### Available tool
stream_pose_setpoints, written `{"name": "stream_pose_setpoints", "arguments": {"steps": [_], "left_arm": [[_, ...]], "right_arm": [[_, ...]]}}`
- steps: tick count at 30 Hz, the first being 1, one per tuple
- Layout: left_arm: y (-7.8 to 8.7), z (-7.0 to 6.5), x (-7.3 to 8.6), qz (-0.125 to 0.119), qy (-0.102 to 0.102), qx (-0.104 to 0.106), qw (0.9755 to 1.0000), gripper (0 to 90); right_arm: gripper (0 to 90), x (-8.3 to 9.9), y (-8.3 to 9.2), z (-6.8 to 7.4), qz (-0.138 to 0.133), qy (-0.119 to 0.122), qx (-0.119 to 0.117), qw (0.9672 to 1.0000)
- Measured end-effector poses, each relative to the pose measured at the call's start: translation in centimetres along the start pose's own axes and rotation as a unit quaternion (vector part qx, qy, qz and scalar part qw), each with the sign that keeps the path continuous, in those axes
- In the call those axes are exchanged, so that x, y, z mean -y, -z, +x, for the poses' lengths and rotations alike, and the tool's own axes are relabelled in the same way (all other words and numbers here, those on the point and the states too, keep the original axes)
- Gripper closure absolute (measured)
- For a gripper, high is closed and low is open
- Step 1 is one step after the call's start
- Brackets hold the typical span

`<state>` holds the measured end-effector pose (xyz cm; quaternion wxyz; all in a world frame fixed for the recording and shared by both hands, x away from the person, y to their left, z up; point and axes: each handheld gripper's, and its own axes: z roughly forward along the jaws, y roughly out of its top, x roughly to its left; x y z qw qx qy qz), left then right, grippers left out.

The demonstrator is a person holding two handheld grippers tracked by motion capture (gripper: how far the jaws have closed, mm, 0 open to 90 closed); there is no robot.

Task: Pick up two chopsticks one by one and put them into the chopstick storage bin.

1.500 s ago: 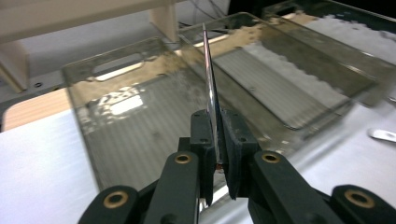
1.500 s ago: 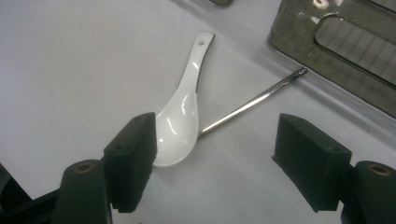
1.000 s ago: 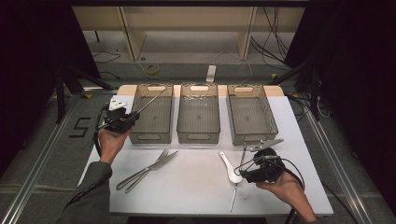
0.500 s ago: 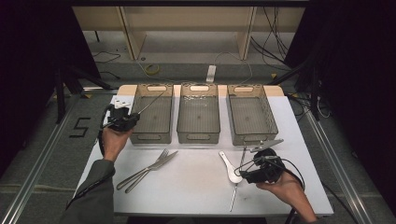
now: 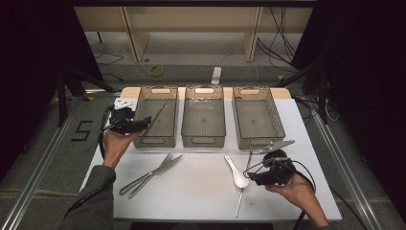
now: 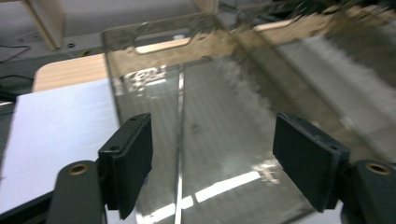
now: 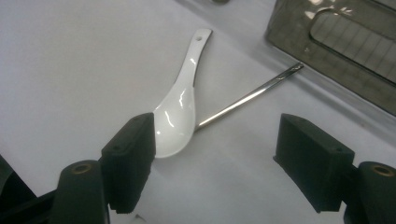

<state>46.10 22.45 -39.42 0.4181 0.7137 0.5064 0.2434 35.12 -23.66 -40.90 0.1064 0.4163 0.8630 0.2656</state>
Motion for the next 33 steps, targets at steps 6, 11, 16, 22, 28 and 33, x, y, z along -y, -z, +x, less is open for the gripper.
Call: {"name": "stream_pose_setpoints", "arguments": {"steps": [6,11,16,22,28,33], "left_arm": [[1.9,-1.4,0.1,-0.014,0.006,0.041,0.999,20.6],[3.0,-2.8,1.3,-0.015,-0.001,0.063,0.9979,18.0],[3.7,-3.7,2.5,-0.01,-0.011,0.06,0.9981,17.5],[4.4,-4.5,3.6,-0.008,-0.011,0.064,0.9978,16.7],[5.0,-5.4,4.5,-0.005,-0.017,0.075,0.997,15.6],[5.5,-5.6,4.8,-0.008,-0.011,0.084,0.9964,15.4]], "right_arm": [[30.0,-1.1,-0.3,-1.3,0.014,-0.014,0.018,0.9996],[32.9,-2.2,-1.8,-1.9,0.033,-0.01,0.028,0.999],[34.1,-2.8,-3.2,-2.8,0.06,-0.032,0.032,0.9971],[35.1,-3.4,-4.8,-3.0,0.09,-0.045,0.037,0.9942],[38.6,-3.8,-5.9,-2.9,0.108,-0.055,0.038,0.9918],[39.8,-4.1,-6.9,-2.5,0.129,-0.055,0.04,0.9893]]}}
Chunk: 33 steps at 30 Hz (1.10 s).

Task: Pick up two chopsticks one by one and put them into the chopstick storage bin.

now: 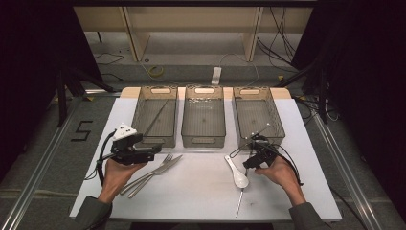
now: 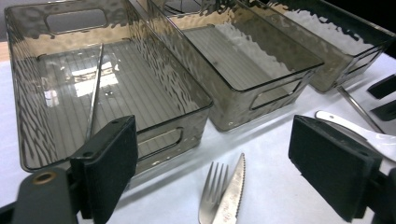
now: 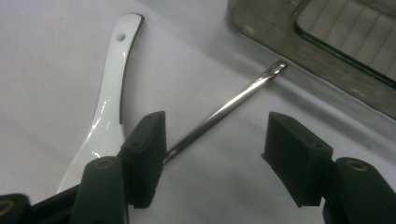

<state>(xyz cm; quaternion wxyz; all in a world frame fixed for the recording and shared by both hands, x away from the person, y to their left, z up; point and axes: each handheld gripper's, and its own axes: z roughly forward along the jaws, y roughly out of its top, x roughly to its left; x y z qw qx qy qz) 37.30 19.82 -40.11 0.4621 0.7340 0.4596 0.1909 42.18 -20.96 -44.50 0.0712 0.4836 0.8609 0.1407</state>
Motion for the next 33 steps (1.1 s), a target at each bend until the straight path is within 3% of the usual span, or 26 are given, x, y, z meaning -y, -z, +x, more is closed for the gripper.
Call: {"name": "stream_pose_setpoints", "arguments": {"steps": [16,23,33], "left_arm": [[0.1,-0.3,0.6,0.009,-0.001,0.005,0.9999,15.4],[0.0,-0.2,0.7,0.01,0.003,0.008,0.9999,15.4],[0.0,-0.2,0.8,0.011,0.004,0.011,0.9999,15.4]], "right_arm": [[41.9,0.0,-0.9,0.5,0.025,0.0,0.003,0.9997],[44.2,0.2,-1.1,0.9,0.04,0.011,-0.004,0.9991],[49.7,0.4,-1.0,1.2,0.053,0.03,0.005,0.9981]]}}
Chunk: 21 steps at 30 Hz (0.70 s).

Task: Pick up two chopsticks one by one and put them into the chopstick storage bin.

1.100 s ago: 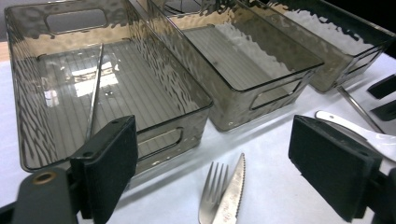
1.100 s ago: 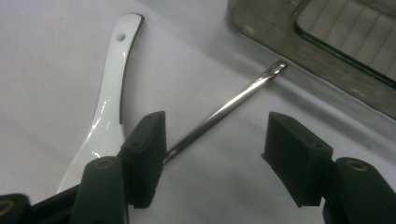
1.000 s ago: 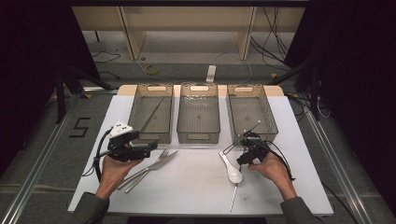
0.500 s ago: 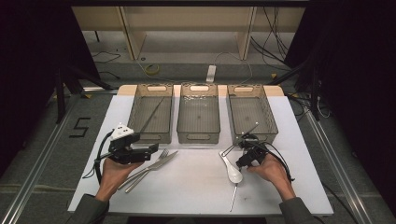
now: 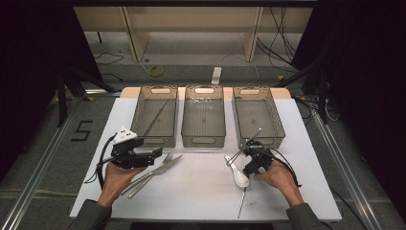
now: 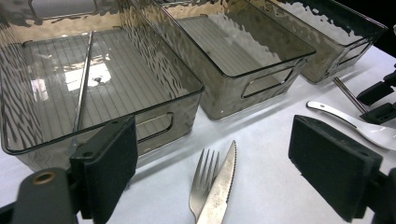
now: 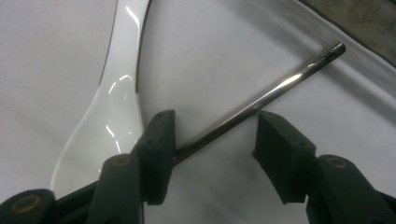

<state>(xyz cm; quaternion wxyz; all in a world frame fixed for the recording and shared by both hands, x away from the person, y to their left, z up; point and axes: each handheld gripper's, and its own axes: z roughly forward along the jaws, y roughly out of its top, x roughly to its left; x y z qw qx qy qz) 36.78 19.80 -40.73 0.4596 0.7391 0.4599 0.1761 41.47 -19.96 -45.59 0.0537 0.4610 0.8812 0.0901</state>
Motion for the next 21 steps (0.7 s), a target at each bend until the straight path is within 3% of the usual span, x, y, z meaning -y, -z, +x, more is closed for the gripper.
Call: {"name": "stream_pose_setpoints", "arguments": {"steps": [21], "left_arm": [[0.1,0.01,0.09,-0.002,-0.005,0.007,1.0,15.5]], "right_arm": [[73.4,0.6,0.37,-0.15,0.025,0.034,-0.011,0.999]]}}
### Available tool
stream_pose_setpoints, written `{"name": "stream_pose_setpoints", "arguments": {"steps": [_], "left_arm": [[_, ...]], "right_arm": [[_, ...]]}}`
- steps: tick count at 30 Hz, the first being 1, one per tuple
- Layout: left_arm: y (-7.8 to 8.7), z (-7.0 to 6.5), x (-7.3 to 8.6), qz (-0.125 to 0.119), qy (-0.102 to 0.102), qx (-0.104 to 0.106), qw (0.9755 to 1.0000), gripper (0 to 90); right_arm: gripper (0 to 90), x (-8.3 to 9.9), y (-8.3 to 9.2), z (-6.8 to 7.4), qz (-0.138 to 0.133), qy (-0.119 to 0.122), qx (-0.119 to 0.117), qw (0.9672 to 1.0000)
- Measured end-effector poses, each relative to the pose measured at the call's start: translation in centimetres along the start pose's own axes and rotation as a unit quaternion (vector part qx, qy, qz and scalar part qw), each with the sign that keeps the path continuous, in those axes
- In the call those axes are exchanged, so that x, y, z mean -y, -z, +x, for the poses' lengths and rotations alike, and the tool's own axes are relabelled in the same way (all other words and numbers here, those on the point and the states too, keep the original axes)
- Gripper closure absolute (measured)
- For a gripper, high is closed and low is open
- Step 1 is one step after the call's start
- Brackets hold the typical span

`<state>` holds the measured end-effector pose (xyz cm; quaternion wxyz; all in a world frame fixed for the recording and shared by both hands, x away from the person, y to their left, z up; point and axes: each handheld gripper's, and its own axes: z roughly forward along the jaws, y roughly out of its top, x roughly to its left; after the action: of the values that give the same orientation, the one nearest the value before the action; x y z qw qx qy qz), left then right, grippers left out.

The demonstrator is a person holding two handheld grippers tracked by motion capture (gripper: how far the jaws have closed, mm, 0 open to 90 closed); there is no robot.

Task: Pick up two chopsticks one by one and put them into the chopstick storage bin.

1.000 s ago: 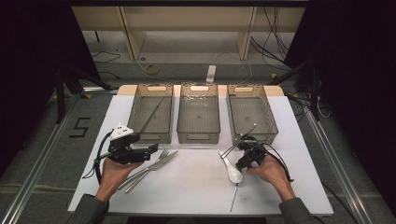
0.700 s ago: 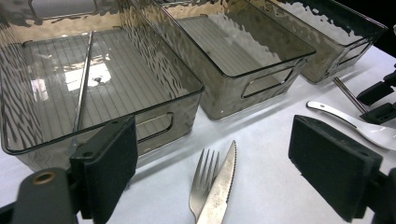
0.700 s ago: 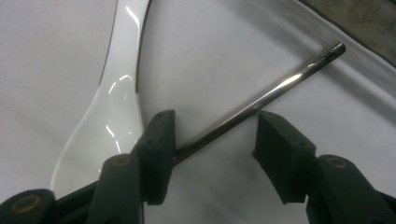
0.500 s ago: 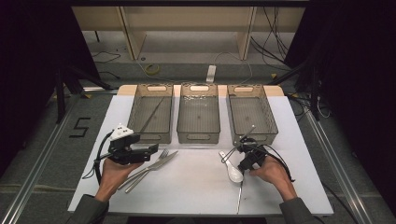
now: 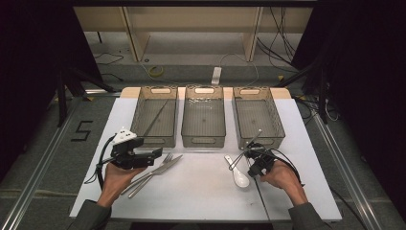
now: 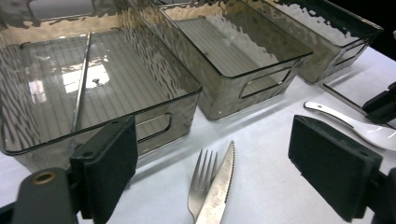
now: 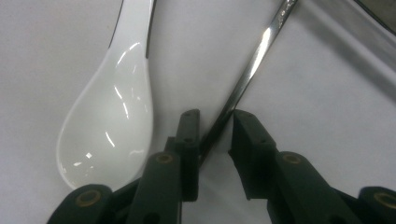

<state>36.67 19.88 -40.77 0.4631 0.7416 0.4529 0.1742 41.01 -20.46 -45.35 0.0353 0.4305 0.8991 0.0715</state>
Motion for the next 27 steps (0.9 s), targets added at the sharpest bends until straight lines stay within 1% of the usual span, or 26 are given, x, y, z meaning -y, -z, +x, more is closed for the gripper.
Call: {"name": "stream_pose_setpoints", "arguments": {"steps": [3,6,9,14,21,23,25,27], "left_arm": [[-0.1,-0.1,0.0,0.001,-0.001,0.002,1.0,15.5],[-0.1,-0.1,0.0,0.001,-0.001,0.003,1.0,15.6],[-0.1,-0.1,0.0,0.001,-0.003,0.005,1.0,15.6],[-0.2,-0.2,0.1,0.001,-0.004,0.007,1.0,15.7],[-0.2,-0.2,0.1,0.001,-0.006,0.01,0.9999,15.8],[-0.3,-0.3,0.1,0.001,-0.005,0.011,0.9999,15.8],[-0.4,-0.3,0.1,0.003,-0.006,0.014,0.9999,15.8],[-0.4,-0.3,0.2,0.005,-0.007,0.016,0.9998,15.8]], "right_arm": [[75.0,0.0,0.0,-0.1,0.001,0.0,-0.004,1.0],[78.3,0.1,0.1,-0.1,0.004,-0.002,-0.003,1.0],[81.1,0.2,0.1,-0.3,0.005,0.002,-0.005,1.0],[85.1,0.2,0.1,-0.1,0.008,0.001,-0.002,1.0],[86.1,0.3,0.3,-0.1,0.006,0.014,-0.006,0.9999],[86.2,0.4,0.7,-0.1,-0.004,0.022,-0.01,0.9997],[86.2,0.5,1.3,-0.1,-0.014,0.023,-0.008,0.9996],[86.3,0.6,1.9,-0.2,-0.023,0.026,-0.013,0.9993]]}}
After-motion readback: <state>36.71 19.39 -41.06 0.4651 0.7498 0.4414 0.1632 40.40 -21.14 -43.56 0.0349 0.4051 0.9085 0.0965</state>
